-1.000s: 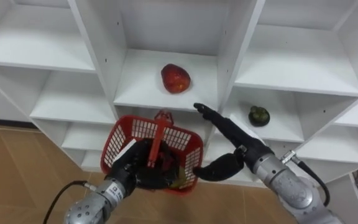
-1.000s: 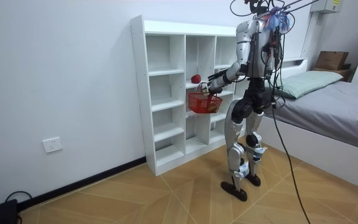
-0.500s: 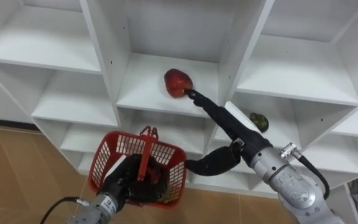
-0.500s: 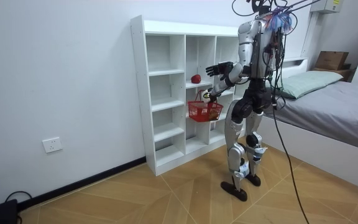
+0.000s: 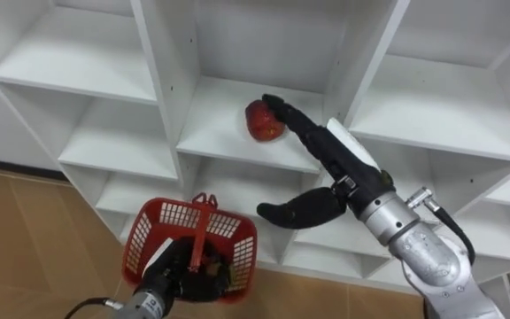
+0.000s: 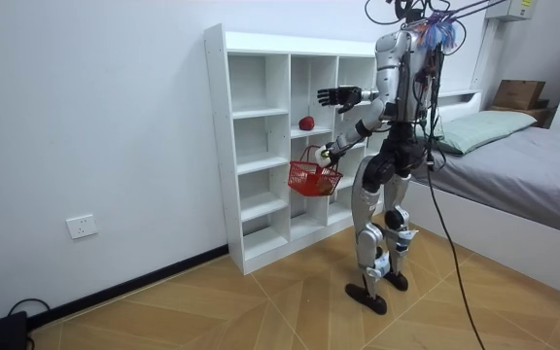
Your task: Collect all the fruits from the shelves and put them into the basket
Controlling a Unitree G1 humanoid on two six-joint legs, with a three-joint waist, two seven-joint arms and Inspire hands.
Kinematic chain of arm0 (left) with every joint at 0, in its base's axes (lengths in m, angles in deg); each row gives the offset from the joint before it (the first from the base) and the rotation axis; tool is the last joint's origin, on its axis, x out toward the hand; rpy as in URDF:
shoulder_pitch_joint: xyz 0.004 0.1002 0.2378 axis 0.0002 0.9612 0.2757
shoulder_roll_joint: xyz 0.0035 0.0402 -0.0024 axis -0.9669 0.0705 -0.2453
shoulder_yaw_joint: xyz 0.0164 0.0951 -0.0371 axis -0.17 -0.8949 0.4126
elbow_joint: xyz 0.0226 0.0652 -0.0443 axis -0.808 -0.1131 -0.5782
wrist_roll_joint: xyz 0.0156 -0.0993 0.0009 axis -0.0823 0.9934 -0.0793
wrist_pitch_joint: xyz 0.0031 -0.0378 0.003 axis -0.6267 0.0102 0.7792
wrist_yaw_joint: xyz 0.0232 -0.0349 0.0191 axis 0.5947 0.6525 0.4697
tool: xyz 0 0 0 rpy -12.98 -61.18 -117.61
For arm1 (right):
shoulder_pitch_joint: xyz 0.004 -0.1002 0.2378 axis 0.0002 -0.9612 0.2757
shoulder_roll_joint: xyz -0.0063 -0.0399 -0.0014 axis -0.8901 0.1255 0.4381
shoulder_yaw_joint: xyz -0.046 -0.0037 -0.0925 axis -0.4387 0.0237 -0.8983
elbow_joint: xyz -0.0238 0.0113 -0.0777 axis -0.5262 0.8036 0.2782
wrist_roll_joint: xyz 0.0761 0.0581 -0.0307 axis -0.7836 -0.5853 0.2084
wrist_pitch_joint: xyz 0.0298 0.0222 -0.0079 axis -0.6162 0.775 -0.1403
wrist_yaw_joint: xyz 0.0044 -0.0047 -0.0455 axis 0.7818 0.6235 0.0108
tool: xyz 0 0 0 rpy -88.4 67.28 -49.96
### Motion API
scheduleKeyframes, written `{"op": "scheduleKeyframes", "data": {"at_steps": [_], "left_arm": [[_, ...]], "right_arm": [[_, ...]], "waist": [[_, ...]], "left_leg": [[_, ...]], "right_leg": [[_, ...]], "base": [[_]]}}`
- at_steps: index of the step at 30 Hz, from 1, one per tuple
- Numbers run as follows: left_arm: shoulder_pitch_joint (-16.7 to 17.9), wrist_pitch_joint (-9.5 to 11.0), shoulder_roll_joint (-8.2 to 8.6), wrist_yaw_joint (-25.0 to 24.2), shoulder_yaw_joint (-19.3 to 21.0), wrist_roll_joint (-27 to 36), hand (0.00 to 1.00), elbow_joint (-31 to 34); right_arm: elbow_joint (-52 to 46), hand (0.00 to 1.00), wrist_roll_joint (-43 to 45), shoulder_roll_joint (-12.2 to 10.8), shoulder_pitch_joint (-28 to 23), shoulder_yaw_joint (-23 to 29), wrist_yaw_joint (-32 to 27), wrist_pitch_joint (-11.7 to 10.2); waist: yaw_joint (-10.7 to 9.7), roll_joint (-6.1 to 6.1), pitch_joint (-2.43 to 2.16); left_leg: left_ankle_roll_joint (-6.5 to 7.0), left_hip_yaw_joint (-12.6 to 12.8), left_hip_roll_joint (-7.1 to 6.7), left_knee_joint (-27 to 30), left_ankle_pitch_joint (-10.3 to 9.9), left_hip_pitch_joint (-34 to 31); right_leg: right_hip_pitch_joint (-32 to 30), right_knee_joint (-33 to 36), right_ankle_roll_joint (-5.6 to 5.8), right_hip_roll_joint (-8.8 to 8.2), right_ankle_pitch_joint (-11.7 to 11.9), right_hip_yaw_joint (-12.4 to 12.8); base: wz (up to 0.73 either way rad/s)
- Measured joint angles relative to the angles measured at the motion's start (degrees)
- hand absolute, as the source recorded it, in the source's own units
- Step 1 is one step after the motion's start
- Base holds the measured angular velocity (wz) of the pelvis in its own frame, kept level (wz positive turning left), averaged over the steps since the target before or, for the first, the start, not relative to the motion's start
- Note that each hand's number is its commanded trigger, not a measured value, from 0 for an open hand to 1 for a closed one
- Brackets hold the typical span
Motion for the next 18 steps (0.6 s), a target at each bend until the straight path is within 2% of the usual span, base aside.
{"op": "scheduleKeyframes", "data": {"at_steps": [5, 8, 18], "left_arm": [[0.0, 0.0, 0.12, 0.0, 0.0, 0.0, 1.00, -0.1], [-0.1, 0.0, 1.13, -0.2, 0.6, -1.5, 1.00, -1.0], [-0.3, 0.0, 1.92, -0.5, 0.7, -2.4, 1.00, -2.5]], "right_arm": [[0.0, 0.00, 0.0, -0.4, 0.1, 0.0, -1.1, 0.0], [0.0, 0.00, 0.2, -0.6, 0.7, 0.0, -2.0, 0.0], [0.2, 0.00, -0.1, -1.6, 3.5, 0.1, -4.5, -0.2]], "waist": [[0.5, 0.01, 0.00], [1.4, 0.00, 0.00], [1.4, -0.46, 0.14]], "left_leg": [[0.00, -0.3, -0.01, -0.1, 0.0, 0.1], [-0.01, -0.5, -0.01, 0.1, 0.0, 0.2], [-0.05, -1.4, -0.10, 0.3, 0.0, 0.1]], "right_leg": [[0.5, 0.0, 0.00, -0.01, 0.0, -0.1], [0.8, 0.0, -0.02, -0.01, 0.0, -0.2], [1.1, -0.1, -0.03, -0.05, 0.0, -0.8]], "base": [[0.01], [0.00], [0.03]]}}
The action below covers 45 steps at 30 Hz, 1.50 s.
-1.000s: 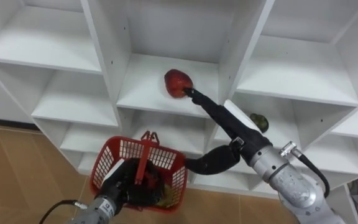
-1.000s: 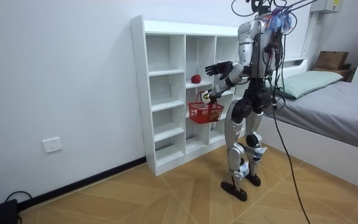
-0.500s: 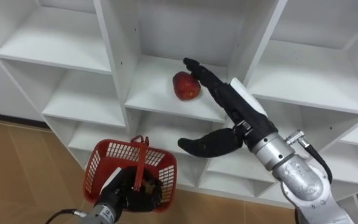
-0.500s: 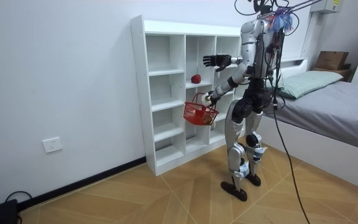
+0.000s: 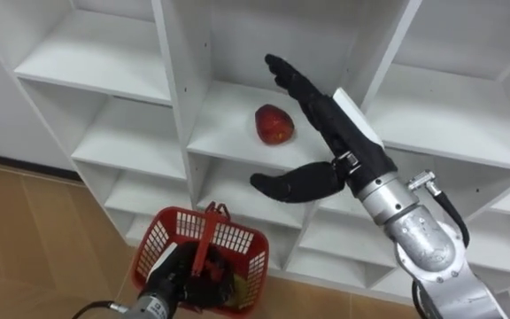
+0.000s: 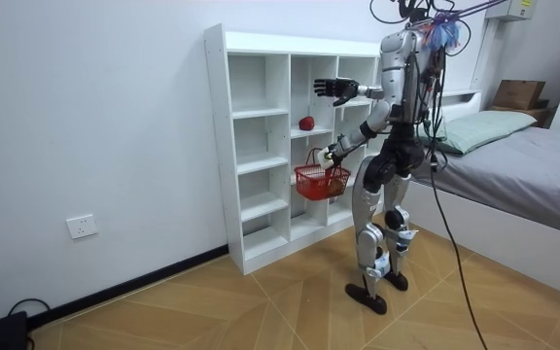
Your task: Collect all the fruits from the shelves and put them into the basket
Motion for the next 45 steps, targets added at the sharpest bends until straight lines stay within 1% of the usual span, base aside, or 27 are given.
{"op": "scheduleKeyframes", "data": {"at_steps": [2, 4, 8, 11, 15, 17, 20, 23, 26, 29, 31, 33, 35, 37, 40, 45], "left_arm": [[-0.1, 0.0, 0.05, 0.0, 0.1, 0.0, 1.00, -0.2], [-0.2, 0.0, 0.07, 0.0, 0.1, 0.0, 1.00, -0.2], [-0.2, 0.0, 0.40, 0.0, 0.2, 0.0, 1.00, -0.2], [-0.3, 0.0, 0.75, 0.0, 0.1, 0.2, 1.00, -0.2], [-0.6, 0.0, 0.52, 0.0, 0.1, 0.3, 1.00, -0.2], [-0.9, 0.0, 0.45, 0.0, 0.1, 0.3, 1.00, -0.1], [-1.0, 0.0, 0.36, 0.0, 0.1, 0.1, 1.00, -0.1], [-1.0, 0.0, 0.40, -0.1, 0.1, 0.1, 1.00, -0.1], [-1.3, 0.0, 0.43, -0.3, 0.1, 0.2, 1.00, -0.1], [-1.7, -0.1, 0.57, -0.3, 0.0, 0.2, 1.00, -0.1], [-2.4, -0.1, 0.94, -0.3, 0.0, 0.2, 1.00, -0.1], [-2.9, -0.1, 1.08, -0.3, -0.1, 0.2, 1.00, -0.1], [-3.0, -0.1, 1.07, -0.3, -0.1, 0.2, 1.00, -0.1], [-3.0, -0.1, 1.19, -0.3, -0.2, 0.2, 1.00, -0.5], [-3.0, -0.6, 1.42, -0.3, -0.3, 0.2, 1.00, -0.8], [-3.5, -1.2, 1.57, -0.3, -0.3, 0.2, 1.00, -0.8]], "right_arm": [[1.5, 0.00, 0.0, -0.2, 1.4, 0.3, 0.0, -0.3], [3.1, 0.00, 0.0, -0.3, 3.1, 0.4, 0.0, -0.3], [6.1, 0.00, 0.1, -0.5, 5.9, 0.5, -0.1, -0.3], [7.1, 0.00, 0.1, -0.7, 6.5, 0.6, -0.6, -0.3], [9.5, 0.00, 0.1, -1.4, 7.3, 0.3, -1.9, -0.4], [10.7, 0.00, 0.1, -1.4, 7.8, 0.4, -3.5, -0.4], [12.1, 0.00, 0.6, -1.5, 9.1, 0.4, -4.7, -0.4], [14.8, 0.00, 0.8, -1.7, 11.4, 0.4, -6.9, -0.5], [16.7, 0.00, 1.2, -1.8, 12.7, 0.3, -8.7, -1.0], [17.2, 0.00, 1.4, -1.8, 12.9, 0.2, -10.6, -1.0], [18.6, 0.00, 1.7, -1.8, 12.9, 0.3, -12.5, -1.1], [19.2, 0.00, 2.7, -1.8, 13.3, 0.3, -13.8, -1.4], [21.8, 0.00, 2.8, -1.8, 14.8, 0.3, -15.2, -2.2], [26.2, 0.00, 3.0, -1.8, 17.4, 0.3, -18.0, -2.4], [30.2, 0.00, 3.2, -1.8, 19.5, 0.4, -21.7, -2.5], [32.1, 0.00, 3.6, -1.9, 20.7, 0.4, -25.7, -2.8]], "waist": [[-0.2, -0.04, 0.13], [-0.2, -0.06, 0.18], [-0.2, 0.01, 0.23], [-0.2, 0.01, 0.24], [0.0, -0.06, 0.25], [0.0, -0.22, 0.31], [0.1, -0.56, 0.48], [0.1, -0.99, 0.35], [0.2, -1.03, 0.33], [0.5, -0.98, 0.37], [1.2, -0.97, 0.38], [1.5, -0.89, 0.44], [1.7, -0.86, 0.45], [1.8, -0.76, 0.56], [1.7, -0.79, 0.69], [1.8, -1.01, 0.84]], "left_leg": [[0.00, -0.1, -0.02, 0.6, 0.0, -0.2], [-0.01, -0.1, -0.01, 0.6, 0.0, -0.3], [-0.01, -0.9, -0.17, 0.6, 0.0, -0.4], [0.03, -2.1, -0.54, 0.9, 0.0, -1.2], [0.05, -2.5, -0.67, 1.3, 0.0, -1.6], [0.06, -3.2, -0.82, 1.7, 0.0, -2.1], [0.09, -3.2, -0.87, 1.8, 0.1, -2.3], [0.12, -3.3, -0.91, 1.9, 0.2, -3.2], [0.12, -3.4, -0.89, 2.9, 0.2, -4.5], [0.11, -3.5, -0.85, 3.2, 0.2, -5.3], [0.11, -3.5, -0.85, 3.2, 0.2, -5.4], [0.11, -3.8, -0.86, 3.3, 0.2, -5.8], [0.11, -3.9, -0.80, 3.5, 0.2, -6.1], [0.16, -4.0, -0.81, 3.5, 0.4, -6.2], [0.20, -4.1, -0.83, 3.0, 0.7, -6.5], [0.32, -4.1, -0.99, 2.6, 1.5, -8.5]], "right_leg": [[0.1, 0.0, 0.00, -0.10, 0.0, -0.6], [0.1, 0.0, 0.00, -0.10, 0.0, -0.7], [0.3, 0.0, 0.02, -0.22, 0.0, -0.9], [0.2, 0.0, 0.12, -0.43, -0.1, -1.6], [0.3, 0.0, 0.14, -0.57, -0.1, -2.3], [0.3, -0.1, 0.17, -0.68, -0.1, -2.9], [0.2, -0.1, 0.20, -0.77, -0.2, -3.4], [-0.1, -0.8, 0.16, -0.75, -0.2, -3.7], [-1.2, -0.6, 0.16, -0.81, -0.2, -4.0], [-2.1, 0.0, 0.15, -0.87, -0.2, -4.2], [-2.2, 0.1, 0.15, -0.89, -0.2, -4.3], [-2.4, 0.1, 0.16, -0.93, -0.2, -4.7], [-2.6, 0.1, 0.16, -1.02, -0.2, -5.3], [-2.6, 0.2, 0.16, -1.12, -0.2, -5.4], [-2.7, 0.2, 0.17, -1.35, -0.2, -5.8], [-4.9, 1.2, 0.18, -1.98, -0.2, -7.0]], "base": [[0.08], [0.03], [0.06], [0.19], [0.11], [0.14], [0.03], [0.07], [0.08], [0.07], [0.05], [0.06], [0.05], [0.04], [0.10], [0.10]]}}
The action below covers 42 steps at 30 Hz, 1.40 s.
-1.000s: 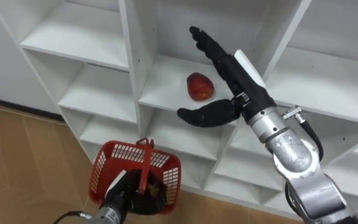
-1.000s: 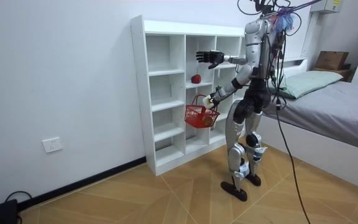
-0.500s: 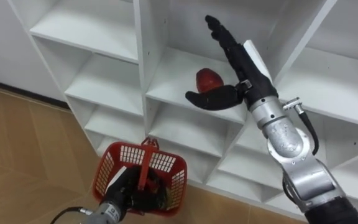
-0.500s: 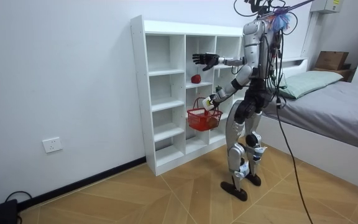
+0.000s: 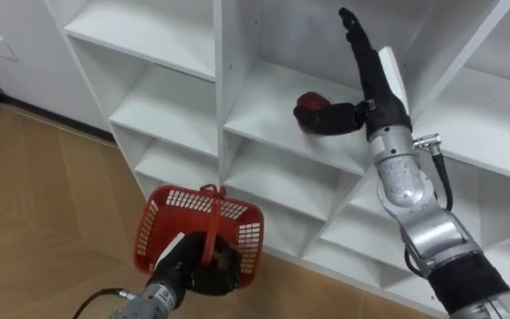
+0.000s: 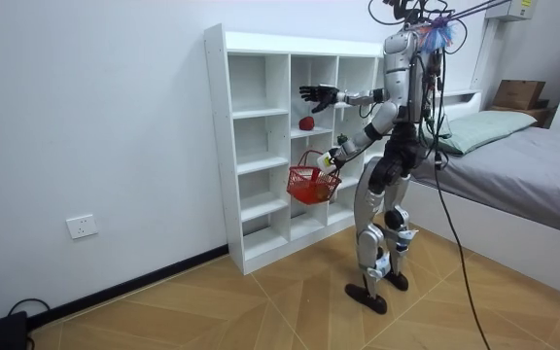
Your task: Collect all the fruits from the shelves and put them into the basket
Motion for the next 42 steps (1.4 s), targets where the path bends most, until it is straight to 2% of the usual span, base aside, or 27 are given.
{"op": "scheduleKeyframes", "data": {"at_steps": [6, 8, 12, 14, 17, 25, 33, 42], "left_arm": [[-0.2, -0.3, 0.38, 0.0, -0.9, 0.0, 1.00, 0.0], [-0.9, -0.3, 0.12, -0.3, -1.2, 0.1, 1.00, -0.1], [-1.5, -0.7, 0.16, -0.4, -1.2, 0.1, 1.00, -0.1], [-1.5, -1.1, 0.20, -0.4, -1.2, 0.1, 1.00, -0.2], [-1.9, -1.6, 0.53, -0.4, -1.2, 0.1, 1.00, -0.7], [-3.2, -1.9, 1.48, -0.4, -1.3, 0.9, 1.00, -3.1], [-3.9, -1.9, 1.10, -0.4, -1.8, 0.9, 1.00, -3.3], [-4.2, -1.9, 1.44, -0.4, -3.5, 0.9, 1.00, -4.2]], "right_arm": [[5.3, 0.00, 1.7, -0.3, 1.5, 0.0, -1.8, 0.0], [9.2, 0.00, 0.9, -0.3, 3.9, 0.0, -1.8, -0.1], [11.8, 0.00, 0.1, -0.3, 5.7, 0.0, -1.7, 0.0], [12.5, 0.00, -0.2, -0.4, 5.7, 0.0, -1.7, 0.0], [13.1, 0.00, -0.3, -0.4, 5.7, 0.0, -1.7, 0.0], [16.7, 0.00, -0.7, -0.4, 6.2, 1.0, -1.7, 0.0], [18.8, 0.00, -1.0, -0.5, 6.2, 1.3, -0.8, 0.0], [22.8, 0.00, -1.9, -0.5, 7.5, 1.2, 0.0, -2.0]], "waist": [[0.2, -0.15, 0.08], [0.4, -0.08, 0.13], [0.9, -0.02, 0.21], [1.2, 0.17, 0.34], [1.3, 0.96, 0.87], [1.2, 1.08, 0.89], [1.3, 1.22, 0.89], [1.3, 1.28, 0.85]], "left_leg": [[0.29, 0.0, -0.63, 0.0, 0.6, -1.3], [0.50, 0.0, -0.68, 0.2, 0.8, -2.6], [0.65, 0.2, -0.79, 0.3, 1.1, -4.1], [0.65, 0.2, -0.77, 0.3, 1.1, -4.3], [0.62, 0.2, -0.76, 0.3, 1.2, -5.2], [0.58, 0.3, -0.89, 0.1, 1.5, -5.7], [0.83, 0.7, -0.95, 0.1, 1.8, -6.2], [0.90, 0.7, -1.10, 0.1, 2.2, -6.5]], "right_leg": [[-1.1, 0.1, 0.22, -0.60, -0.1, -0.6], [-2.5, 0.7, 0.25, -0.87, -0.1, -0.6], [-4.2, 1.2, 0.26, -1.12, -0.1, -0.6], [-4.3, 1.2, 0.26, -1.10, -0.1, -0.6], [-5.2, 1.3, 0.26, -1.10, -0.1, -0.7], [-6.1, 2.3, 0.45, -1.87, -0.4, -0.8], [-7.0, 3.1, 0.40, -1.88, -0.4, -0.9], [-7.1, 3.2, 0.37, -2.02, -0.4, -1.4]], "base": [[0.08], [0.04], [0.00], [0.03], [0.04], [0.01], [-0.01], [0.02]]}}
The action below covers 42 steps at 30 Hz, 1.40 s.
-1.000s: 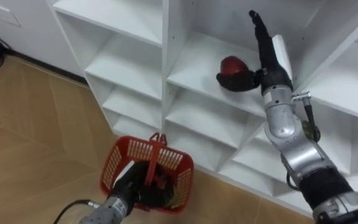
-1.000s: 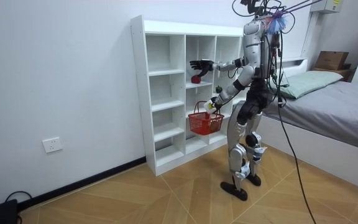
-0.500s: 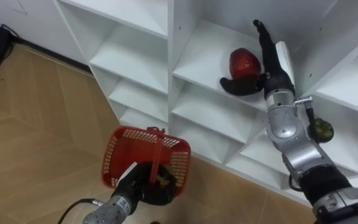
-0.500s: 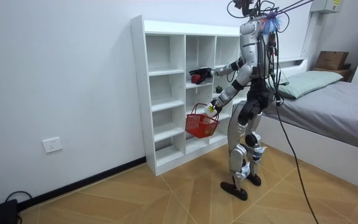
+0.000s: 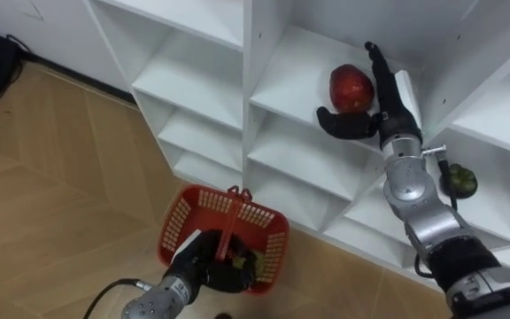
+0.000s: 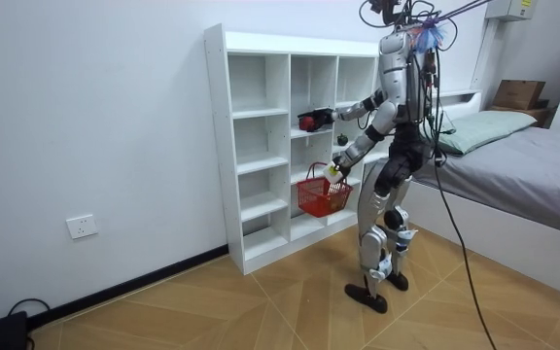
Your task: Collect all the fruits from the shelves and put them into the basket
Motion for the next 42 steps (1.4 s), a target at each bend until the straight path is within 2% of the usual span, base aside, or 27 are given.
{"op": "scheduleKeyframes", "data": {"at_steps": [10, 11, 12, 13, 19, 23, 28, 34, 42], "left_arm": [[0.0, -0.2, -0.13, 0.0, -0.9, -0.2, 1.00, -0.3], [0.0, -0.2, -0.27, 0.0, -0.9, -0.1, 1.00, -0.3], [0.0, -0.2, -0.28, -0.1, -0.9, 0.0, 1.00, -0.3], [0.0, -0.2, -0.28, -0.2, -0.9, 0.0, 1.00, -0.3], [-0.3, -0.2, -0.30, -1.0, -0.9, 0.1, 1.00, -0.3], [-0.9, -0.2, -0.23, -1.2, -0.9, 0.1, 1.00, -0.3], [-1.4, -0.3, -0.08, -1.3, -0.9, 0.1, 1.00, -0.3], [-1.9, -0.3, 0.34, -1.3, -0.9, 0.1, 1.00, -0.5], [-2.1, -0.2, 0.15, -1.2, -0.9, 0.2, 1.00, -1.5]], "right_arm": [[3.7, 0.00, -0.3, 0.0, 2.1, 0.6, 1.4, 0.0], [4.0, 0.16, -0.6, 0.0, 2.3, 0.6, 1.6, 0.0], [4.2, 0.74, -1.5, 0.0, 2.6, 0.7, 1.7, 0.0], [4.3, 1.00, -1.8, 0.0, 2.6, 0.7, 1.9, 0.0], [5.7, 1.00, -3.2, 0.3, 4.1, 0.8, 2.0, -0.2], [7.0, 1.00, -4.1, 1.1, 5.4, 1.1, 2.1, 0.0], [7.1, 1.00, -4.9, 1.5, 5.4, 1.2, 2.2, 0.0], [7.2, 1.00, -6.4, 2.0, 5.4, 1.2, 3.3, 0.1], [5.8, 1.00, -5.8, 1.8, 4.6, 1.2, 3.7, 0.7]], "waist": [[0.0, 0.00, 0.00], [0.0, 0.00, 0.00], [0.0, 0.00, 0.00], [0.0, 0.00, 0.00], [0.2, 0.10, -0.02], [0.4, 0.57, -0.01], [0.8, 1.61, -0.46], [1.1, 1.56, -0.42], [0.8, 0.86, -0.08]], "left_leg": [[-0.01, 0.1, 0.00, 0.0, 0.5, 0.0], [-0.01, 0.1, 0.00, 0.0, 0.5, 0.0], [-0.01, 0.1, 0.00, 0.0, 0.5, 0.0], [0.00, 0.1, -0.01, 0.0, 0.5, 0.1], [0.00, -0.1, -0.01, 0.0, 0.6, 0.2], [0.00, -0.3, -0.06, -0.1, 0.6, 0.6], [-0.01, -0.4, -0.12, -0.4, 0.6, 0.9], [-0.01, 0.1, -0.14, -0.4, 0.6, 0.9], [0.05, 0.6, -0.14, -0.4, 0.7, 0.9]], "right_leg": [[0.2, 0.2, -0.06, -0.04, 0.0, -0.1], [0.2, 0.2, -0.06, -0.04, 0.0, 0.0], [0.2, 0.2, -0.06, -0.05, 0.0, 0.1], [0.2, 0.3, -0.06, -0.07, 0.0, 0.1], [0.3, 0.3, -0.12, -0.10, 0.1, 0.1], [0.9, 0.1, -0.12, -0.07, 0.1, 0.0], [1.1, 0.0, -0.10, -0.11, 0.1, -0.2], [1.2, 0.0, -0.03, -0.22, 0.0, -0.1], [1.1, 0.0, 0.06, -0.66, 0.0, 0.0]], "base": [[0.03], [0.00], [0.00], [0.00], [0.00], [0.02], [0.00], [0.00], [0.00]]}}
